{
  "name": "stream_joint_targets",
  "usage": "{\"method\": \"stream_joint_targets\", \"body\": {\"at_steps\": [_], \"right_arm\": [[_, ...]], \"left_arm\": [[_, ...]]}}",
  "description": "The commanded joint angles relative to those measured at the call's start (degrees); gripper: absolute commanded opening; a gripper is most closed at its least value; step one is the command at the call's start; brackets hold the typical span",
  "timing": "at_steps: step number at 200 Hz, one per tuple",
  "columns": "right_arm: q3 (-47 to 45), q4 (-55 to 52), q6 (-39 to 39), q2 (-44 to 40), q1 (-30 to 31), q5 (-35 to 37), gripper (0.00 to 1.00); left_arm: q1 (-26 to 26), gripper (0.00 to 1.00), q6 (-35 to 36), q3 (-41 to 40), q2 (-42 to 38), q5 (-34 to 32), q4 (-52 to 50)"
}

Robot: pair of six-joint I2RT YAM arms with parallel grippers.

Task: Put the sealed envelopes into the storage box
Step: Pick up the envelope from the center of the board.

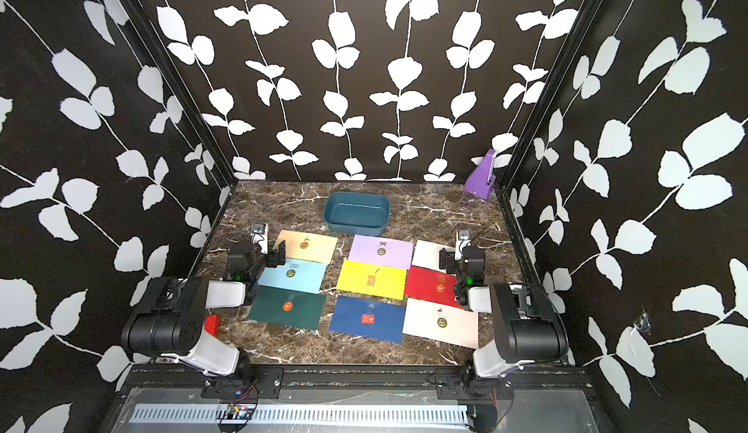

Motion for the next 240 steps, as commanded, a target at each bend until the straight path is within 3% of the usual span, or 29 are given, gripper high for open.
{"method": "stream_joint_targets", "body": {"at_steps": [1, 191, 215, 240], "right_arm": [[2.07, 2.19, -0.36, 0.44, -0.36, -0.09, 0.99], [2.44, 2.04, 0.15, 0.32, -0.77, -0.33, 0.99], [10.88, -18.64, 2.26, -6.25, -0.3, 6.63, 0.99], [16.13, -34.13, 5.18, -11.72, 3.27, 13.14, 0.99]], "left_arm": [[-0.17, 0.99, 0.61, 0.68, 0.0, -0.25, 1.04], [0.11, 0.99, 0.03, 0.81, -0.14, -0.75, 1.81], [0.36, 0.99, -0.93, 7.93, -8.31, -3.11, -19.61], [-1.76, 0.99, -6.27, 11.44, -17.09, -9.63, -33.8]]}}
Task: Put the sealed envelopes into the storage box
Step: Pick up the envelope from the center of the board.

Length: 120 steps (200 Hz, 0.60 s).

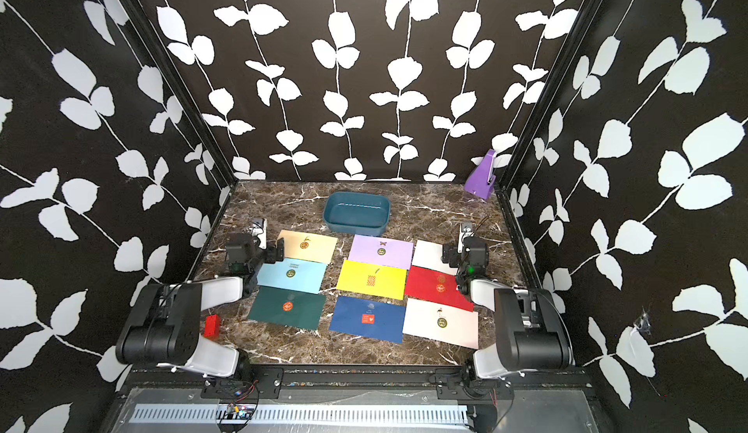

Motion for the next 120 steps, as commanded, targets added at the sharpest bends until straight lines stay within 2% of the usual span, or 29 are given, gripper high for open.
{"method": "stream_joint_targets", "body": {"at_steps": [1, 10, 29, 44, 64, 95, 120], "right_arm": [[7.06, -17.36, 3.55, -5.63, 2.97, 7.42, 0.99], [9.28, -23.57, 5.69, -6.46, 4.39, 7.45, 0.99], [12.65, -33.61, 8.74, -7.81, 9.1, 8.65, 0.99], [15.42, -41.19, 12.45, -8.28, 12.85, 8.74, 0.99], [19.81, -49.9, 18.71, -6.97, 19.63, 6.91, 0.99], [30.9, -56.66, 27.09, 2.12, 36.51, 8.68, 0.99], [43.63, -57.94, 34.04, 15.61, 44.87, 6.98, 0.99]], "left_arm": [[-1.89, 0.99, -5.16, 4.74, -9.44, -6.56, -18.0], [-3.05, 0.99, -9.62, 8.62, -10.96, -7.93, -28.78], [-7.03, 0.99, -13.09, 15.53, -10.58, -7.61, -44.16], [-9.96, 0.99, -15.85, 19.99, -8.29, -7.73, -53.34], [-10.57, 0.99, -19.21, 25.73, -3.63, -6.15, -63.19], [-10.09, 0.99, -17.43, 32.91, 3.81, -5.51, -67.56], [-7.83, 0.99, -18.33, 36.68, 9.38, -1.85, -66.72]]}}
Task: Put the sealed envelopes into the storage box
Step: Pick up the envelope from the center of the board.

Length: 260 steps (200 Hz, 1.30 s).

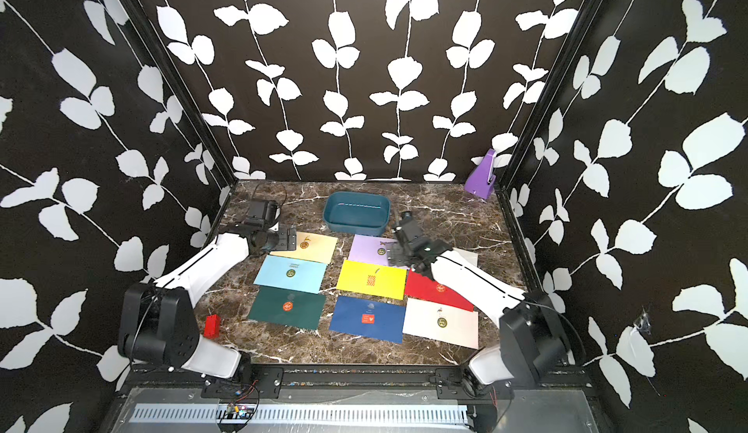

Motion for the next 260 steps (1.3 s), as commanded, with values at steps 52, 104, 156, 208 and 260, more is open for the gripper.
{"method": "stream_joint_targets", "body": {"at_steps": [52, 104, 156, 208, 260], "right_arm": [[35.59, -4.75, 19.83, 31.35, 11.56, -7.35, 0.99], [50.02, -8.12, 26.1, 44.81, 11.46, -10.95, 0.99], [52.67, -7.37, 32.61, 50.53, 11.02, -12.47, 0.99], [54.84, -6.42, 36.89, 54.53, 10.79, -13.75, 0.99], [54.13, -6.33, 38.95, 55.61, 10.64, -13.78, 0.99]], "left_arm": [[6.55, 0.99, -0.53, 9.23, 11.7, 10.37, -4.53], [7.77, 0.99, 3.63, 14.22, 18.98, 17.55, -5.32], [9.72, 0.99, 5.75, 15.98, 23.15, 22.05, -5.06], [9.7, 0.99, 7.56, 14.96, 25.35, 23.88, -5.6], [9.85, 0.99, 7.69, 17.35, 20.44, 21.48, -6.77]]}}
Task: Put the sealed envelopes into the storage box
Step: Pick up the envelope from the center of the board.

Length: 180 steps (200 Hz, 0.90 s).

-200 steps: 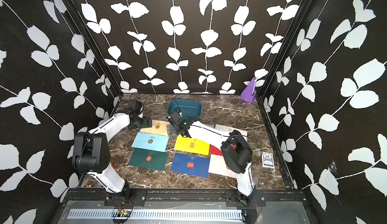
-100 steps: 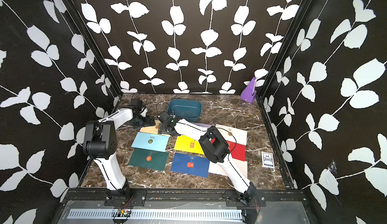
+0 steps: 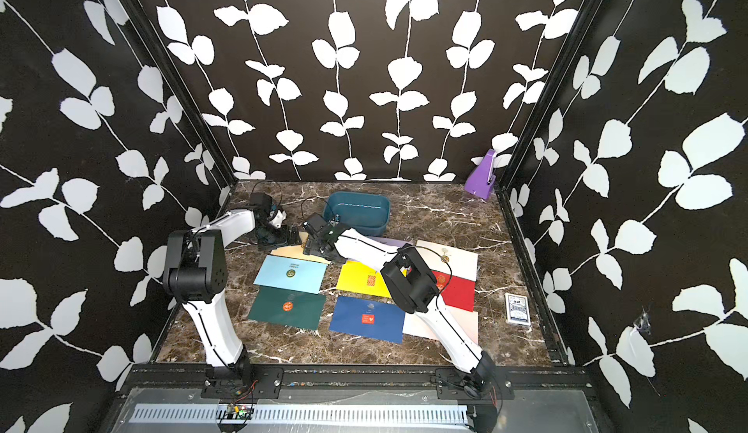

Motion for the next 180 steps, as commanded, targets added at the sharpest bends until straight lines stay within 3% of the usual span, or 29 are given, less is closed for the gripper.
{"method": "stream_joint_targets", "body": {"at_steps": [1, 84, 180], "right_arm": [[-0.4, 1.36, 1.9, 3.65, -0.29, -1.37, 0.99], [1.25, 0.03, -0.07, 3.93, -0.62, -0.34, 0.99], [8.08, -2.71, 0.21, 8.34, -0.66, -2.14, 0.99]], "left_arm": [[0.27, 0.99, 0.79, 2.12, -4.61, -1.08, -2.14], [0.54, 0.99, 5.11, 5.77, 0.47, -8.04, -5.7], [0.64, 0.99, 2.7, -3.07, 1.17, 2.89, 0.05]]}}
